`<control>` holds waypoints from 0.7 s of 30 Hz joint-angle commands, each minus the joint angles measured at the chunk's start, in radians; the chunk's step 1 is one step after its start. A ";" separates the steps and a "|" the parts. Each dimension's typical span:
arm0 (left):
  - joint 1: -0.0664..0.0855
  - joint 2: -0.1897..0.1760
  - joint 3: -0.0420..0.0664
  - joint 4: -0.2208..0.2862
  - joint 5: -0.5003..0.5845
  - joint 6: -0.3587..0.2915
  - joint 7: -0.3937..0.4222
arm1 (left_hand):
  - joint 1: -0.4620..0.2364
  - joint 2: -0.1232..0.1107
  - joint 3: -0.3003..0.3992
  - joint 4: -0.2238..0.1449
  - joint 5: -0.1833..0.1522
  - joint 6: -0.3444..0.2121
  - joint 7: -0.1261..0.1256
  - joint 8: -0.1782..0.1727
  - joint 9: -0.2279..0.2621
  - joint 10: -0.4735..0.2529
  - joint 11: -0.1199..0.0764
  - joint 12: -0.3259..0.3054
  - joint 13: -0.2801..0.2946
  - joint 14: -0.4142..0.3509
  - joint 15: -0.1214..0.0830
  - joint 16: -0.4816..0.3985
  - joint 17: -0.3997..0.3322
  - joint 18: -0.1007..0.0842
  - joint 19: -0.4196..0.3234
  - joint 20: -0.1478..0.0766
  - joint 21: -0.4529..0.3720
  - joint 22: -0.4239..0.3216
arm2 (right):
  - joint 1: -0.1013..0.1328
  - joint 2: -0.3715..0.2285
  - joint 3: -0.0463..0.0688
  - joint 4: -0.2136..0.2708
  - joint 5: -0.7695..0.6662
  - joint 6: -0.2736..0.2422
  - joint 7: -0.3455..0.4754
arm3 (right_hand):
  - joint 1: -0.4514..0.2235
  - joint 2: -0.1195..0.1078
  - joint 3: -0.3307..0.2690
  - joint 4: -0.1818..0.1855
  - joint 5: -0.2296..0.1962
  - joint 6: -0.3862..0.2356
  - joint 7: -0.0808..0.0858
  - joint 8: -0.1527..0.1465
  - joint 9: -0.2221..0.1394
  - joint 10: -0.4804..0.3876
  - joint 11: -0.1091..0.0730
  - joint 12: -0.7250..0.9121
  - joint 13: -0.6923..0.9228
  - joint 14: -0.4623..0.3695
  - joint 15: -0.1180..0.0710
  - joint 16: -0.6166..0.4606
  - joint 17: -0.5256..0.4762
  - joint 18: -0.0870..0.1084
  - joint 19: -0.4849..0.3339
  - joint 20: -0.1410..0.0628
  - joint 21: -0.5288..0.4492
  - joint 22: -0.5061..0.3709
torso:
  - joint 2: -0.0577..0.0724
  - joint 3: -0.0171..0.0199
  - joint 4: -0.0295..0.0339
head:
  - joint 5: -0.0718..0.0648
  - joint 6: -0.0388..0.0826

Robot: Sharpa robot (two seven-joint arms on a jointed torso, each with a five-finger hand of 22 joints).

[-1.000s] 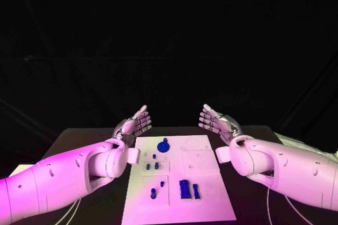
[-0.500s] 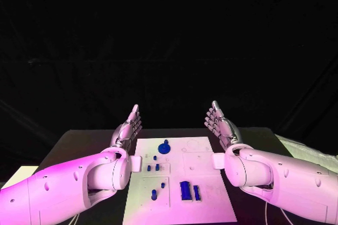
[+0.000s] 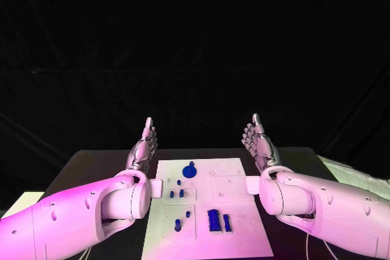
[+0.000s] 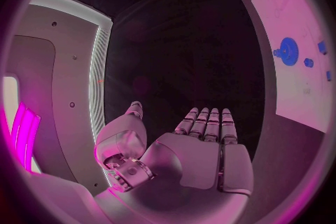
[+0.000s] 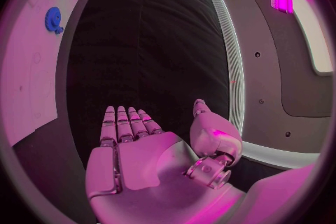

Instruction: Assemble the parts on the task board

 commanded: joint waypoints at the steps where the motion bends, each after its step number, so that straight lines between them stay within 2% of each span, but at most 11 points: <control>1: 0.000 0.001 0.001 0.003 -0.014 -0.008 0.022 | -0.062 0.000 -0.017 0.000 -0.007 -0.044 0.000 -0.003 -0.001 -0.044 -0.001 -0.006 -0.001 -0.043 0.000 -0.007 -0.001 -0.015 -0.040 -0.001 -0.006 -0.027 | 0.000 0.000 0.001 0.002 -0.001 -0.006 0.017 | -0.060 -0.001 -0.008 -0.001 -0.006 -0.040 -0.001 -0.003 -0.001 -0.045 0.000 -0.006 -0.002 -0.048 0.000 -0.007 -0.002 -0.021 -0.047 -0.001 -0.008 -0.002 | 0.000 -0.0001 0.0000 | 0.000 0.000; 5: 0.000 0.001 0.001 0.003 -0.014 -0.008 0.022 | -0.083 0.000 -0.017 0.000 -0.007 -0.059 0.000 -0.003 -0.001 -0.057 -0.001 -0.006 -0.001 -0.058 0.000 -0.007 -0.001 -0.015 -0.053 -0.001 -0.006 -0.027 | 0.000 0.000 0.001 0.002 -0.001 -0.006 0.017 | -0.083 -0.001 -0.008 -0.001 -0.006 -0.055 -0.001 -0.003 -0.001 -0.064 0.000 -0.006 -0.002 -0.070 0.000 -0.007 -0.002 -0.021 -0.065 -0.001 -0.008 -0.002 | 0.000 -0.0001 0.0000 | 0.000 0.000; 6: 0.000 0.001 0.001 0.003 -0.014 -0.008 0.022 | -0.086 0.000 -0.017 0.000 -0.007 -0.060 0.000 -0.003 -0.001 -0.059 -0.001 -0.006 -0.001 -0.060 0.000 -0.007 -0.001 -0.015 -0.056 -0.001 -0.006 -0.027 | 0.000 0.000 0.001 0.002 -0.001 -0.006 0.017 | -0.103 -0.001 -0.008 -0.001 -0.006 -0.133 -0.001 -0.003 -0.001 -0.147 0.000 -0.006 -0.002 -0.086 0.000 -0.007 -0.002 -0.021 -0.150 -0.001 -0.008 -0.002 | 0.000 -0.0001 0.0000 | 0.000 0.000; 7: 0.000 0.001 0.001 0.003 -0.014 -0.008 0.022 | -0.100 0.000 -0.017 0.000 -0.007 -0.140 0.000 -0.003 -0.001 -0.140 -0.001 -0.006 -0.001 -0.071 0.000 -0.007 -0.001 -0.015 -0.132 -0.001 -0.006 -0.027 | 0.000 0.000 0.001 0.002 -0.001 -0.006 0.017 | -0.120 -0.001 -0.008 -0.001 -0.006 -0.133 -0.001 -0.003 -0.001 -0.147 0.000 -0.006 -0.002 -0.159 0.000 -0.007 -0.002 -0.021 -0.150 -0.001 -0.008 -0.002 | 0.000 -0.0001 0.0000 | 0.000 0.000; 8: 0.000 0.001 0.001 0.003 -0.014 -0.008 0.022 | -0.118 0.000 -0.017 0.000 -0.007 -0.140 0.000 -0.003 -0.001 -0.140 -0.001 -0.006 -0.001 -0.141 0.000 -0.007 -0.001 -0.015 -0.132 -0.001 -0.006 -0.027 | 0.000 0.000 0.001 0.002 -0.001 -0.006 0.017 | -0.193 -0.001 -0.008 -0.001 -0.006 -0.133 -0.001 -0.003 -0.001 -0.147 0.000 -0.006 -0.002 -0.159 0.000 -0.007 -0.002 -0.021 -0.150 -0.001 -0.008 -0.002 | 0.000 -0.0001 0.0000 | 0.000 0.000; 9: 0.000 0.001 0.001 0.003 -0.014 -0.008 0.022 | -0.199 0.000 -0.017 0.000 -0.007 -0.140 0.000 -0.003 -0.001 -0.140 -0.001 -0.006 -0.001 -0.141 0.000 -0.007 -0.001 -0.015 -0.132 -0.001 -0.006 -0.027 | 0.000 0.000 0.001 0.002 -0.001 -0.006 0.017 | -0.193 -0.001 -0.008 -0.001 -0.006 -0.133 -0.001 -0.003 -0.001 -0.147 0.000 -0.006 -0.002 -0.159 0.000 -0.007 -0.002 -0.021 -0.150 -0.001 -0.008 -0.002 | 0.000 -0.0001 0.0000 | 0.000 0.000; 21: 0.000 0.001 0.001 0.003 -0.014 -0.008 0.022 | -0.199 0.000 -0.017 0.000 -0.007 -0.140 0.000 -0.003 -0.001 -0.140 -0.001 -0.006 -0.001 -0.141 0.000 -0.007 -0.001 -0.015 -0.132 -0.001 -0.006 -0.027 | 0.000 0.000 0.001 0.002 -0.001 -0.006 0.017 | -0.193 -0.001 -0.008 -0.001 -0.006 -0.133 -0.001 -0.003 -0.001 -0.147 0.000 -0.006 -0.002 -0.159 0.000 -0.007 -0.002 -0.021 -0.150 -0.001 -0.008 -0.002 | 0.000 -0.0001 0.0000 | 0.000 0.000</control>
